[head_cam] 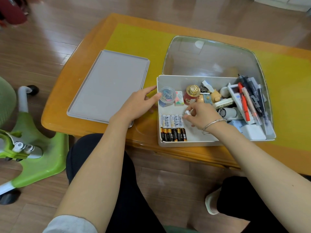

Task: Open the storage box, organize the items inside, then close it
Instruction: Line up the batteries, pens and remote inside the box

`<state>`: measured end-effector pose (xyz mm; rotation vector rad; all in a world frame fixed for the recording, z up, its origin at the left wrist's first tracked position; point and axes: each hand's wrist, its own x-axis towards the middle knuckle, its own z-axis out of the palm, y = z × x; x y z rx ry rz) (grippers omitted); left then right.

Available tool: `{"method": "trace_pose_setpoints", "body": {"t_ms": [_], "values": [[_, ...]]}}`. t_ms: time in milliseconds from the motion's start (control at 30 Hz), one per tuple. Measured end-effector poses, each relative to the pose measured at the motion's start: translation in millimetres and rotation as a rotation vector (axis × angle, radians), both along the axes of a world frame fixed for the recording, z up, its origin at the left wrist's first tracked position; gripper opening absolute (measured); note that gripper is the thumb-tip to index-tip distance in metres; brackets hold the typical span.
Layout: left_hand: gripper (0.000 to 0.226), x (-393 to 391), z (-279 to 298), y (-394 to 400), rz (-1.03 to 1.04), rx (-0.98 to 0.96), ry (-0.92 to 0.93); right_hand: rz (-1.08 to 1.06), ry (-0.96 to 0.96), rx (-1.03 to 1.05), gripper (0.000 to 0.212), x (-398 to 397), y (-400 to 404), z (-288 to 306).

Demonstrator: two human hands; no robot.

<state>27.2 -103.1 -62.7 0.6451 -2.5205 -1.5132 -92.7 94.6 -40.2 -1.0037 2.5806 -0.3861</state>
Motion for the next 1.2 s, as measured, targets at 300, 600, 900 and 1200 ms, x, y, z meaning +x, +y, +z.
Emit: {"method": "trace_pose_setpoints", "body": {"t_ms": [300,600,900,1200], "values": [[0.054,0,1,0,0.004,-0.004,-0.008,-0.077,-0.087,0.072,0.031,2,5,-5],[0.054,1,2,0,-0.001,0.000,-0.012,-0.075,-0.269,0.114,0.048,6,11,-3],[0.053,1,4,2,0.004,0.001,-0.016,-0.034,-0.194,0.042,0.051,9,7,-3],[0.054,0,3,1,0.004,-0.001,-0.016,-0.025,-0.174,0.016,0.058,10,15,5]]}}
